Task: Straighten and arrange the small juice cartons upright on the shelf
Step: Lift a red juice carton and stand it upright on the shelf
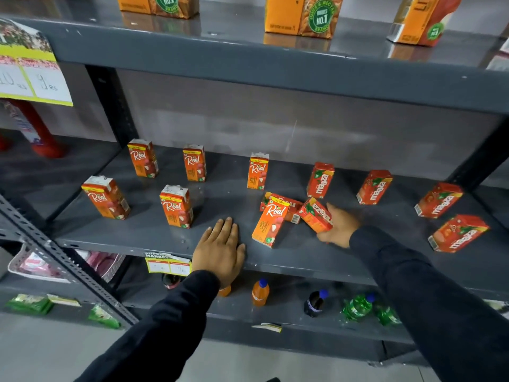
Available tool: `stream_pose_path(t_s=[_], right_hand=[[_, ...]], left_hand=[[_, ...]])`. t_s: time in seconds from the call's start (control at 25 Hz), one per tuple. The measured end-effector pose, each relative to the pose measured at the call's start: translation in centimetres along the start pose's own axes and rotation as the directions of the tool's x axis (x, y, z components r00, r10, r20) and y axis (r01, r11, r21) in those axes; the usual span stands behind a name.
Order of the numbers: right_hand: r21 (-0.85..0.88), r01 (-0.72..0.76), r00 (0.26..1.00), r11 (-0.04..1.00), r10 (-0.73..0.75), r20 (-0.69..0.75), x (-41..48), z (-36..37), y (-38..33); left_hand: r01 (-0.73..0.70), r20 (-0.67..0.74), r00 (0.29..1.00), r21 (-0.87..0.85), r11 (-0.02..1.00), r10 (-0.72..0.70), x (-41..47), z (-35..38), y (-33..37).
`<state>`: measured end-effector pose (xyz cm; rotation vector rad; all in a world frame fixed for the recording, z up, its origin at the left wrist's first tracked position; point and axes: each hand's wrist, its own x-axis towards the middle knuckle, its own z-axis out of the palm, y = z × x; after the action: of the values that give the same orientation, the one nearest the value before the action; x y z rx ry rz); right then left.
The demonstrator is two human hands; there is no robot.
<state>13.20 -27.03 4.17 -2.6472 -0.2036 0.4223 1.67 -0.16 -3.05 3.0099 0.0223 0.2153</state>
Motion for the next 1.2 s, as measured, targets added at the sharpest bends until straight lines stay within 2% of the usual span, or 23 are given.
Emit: stream_pose_path(t_s=[0.08, 0.16, 0.24, 0.28, 0.32, 0.4, 0.44, 0.52, 0.68, 0.84, 1.0, 1.08, 1.2], right_hand=[[0.026, -0.025, 0.999, 0.999, 0.024, 0.031, -0.4, 0.1, 0.2], [0.089, -0.043, 0.999, 0.995, 0.043, -0.003, -1.0, 0.5, 0.5], [0.216, -0.031, 0.994, 0.976, 0.052, -0.094, -1.7, 0.8, 1.1], [0.337, -0.028, 0.991, 0.941, 0.071, -0.115, -2.3, 0.8, 1.3], [0.521, -0.039, 0.992, 0.853, 0.097, -0.086, -3.0, 0.8, 1.5], [0.82, -0.076, 0.997, 0.568, 0.056, 0.054, -4.5, 0.9, 2.1], [0.888, -0.084, 0.995, 0.452, -0.002, 0.095, -5.3, 1.0, 2.3], [0.933, -0.057, 0.988, 0.355, -0.114, 0.104, -6.4, 1.3, 2.9], [0.936, -0.003, 0.981, 0.352, -0.183, 0.072, -6.8, 1.6, 3.7], [0.924, 0.038, 0.998, 0.38, -0.066, -0.015, -6.8, 1.4, 4.8], [0.808, 0.085, 0.976, 0.583, 0.115, -0.186, -6.0, 0.1, 8.5], [0.704, 0.091, 0.962, 0.704, 0.122, -0.245, -5.5, -1.2, 10.4], [0.597, 0.079, 0.961, 0.798, 0.098, -0.258, -5.0, -2.5, 12.3]], left_hand=[[0.009, -0.009, 1.0, 0.012, 1.0, -0.009, 0.0, 0.1, 0.1], [0.013, -0.006, 1.0, 0.017, 1.0, -0.013, 0.0, 0.0, 0.2], [0.017, 0.002, 1.0, 0.025, 1.0, -0.017, -0.1, 0.0, 0.3], [0.019, 0.005, 1.0, 0.029, 0.999, -0.019, -0.1, 0.0, 0.3], [0.019, 0.006, 1.0, 0.029, 0.999, -0.019, -0.1, 0.0, 0.3], [0.025, 0.004, 1.0, 0.024, 0.999, -0.025, -0.2, -0.1, 0.4], [0.029, 0.002, 1.0, 0.024, 0.999, -0.029, -0.2, -0.1, 0.5], [0.034, 0.003, 0.999, 0.035, 0.999, -0.034, -0.1, 0.0, 0.5], [0.051, 0.018, 0.998, 0.051, 0.997, -0.052, -0.1, 0.2, 0.5], [0.059, 0.021, 0.998, 0.056, 0.997, -0.06, -0.1, 0.1, 0.4], [0.07, 0.03, 0.997, 0.075, 0.995, -0.072, 0.0, 0.2, 0.6], [0.077, 0.041, 0.996, 0.08, 0.994, -0.08, 0.0, 0.2, 0.6], [0.079, 0.041, 0.996, 0.074, 0.994, -0.082, 0.0, 0.3, 0.5]])
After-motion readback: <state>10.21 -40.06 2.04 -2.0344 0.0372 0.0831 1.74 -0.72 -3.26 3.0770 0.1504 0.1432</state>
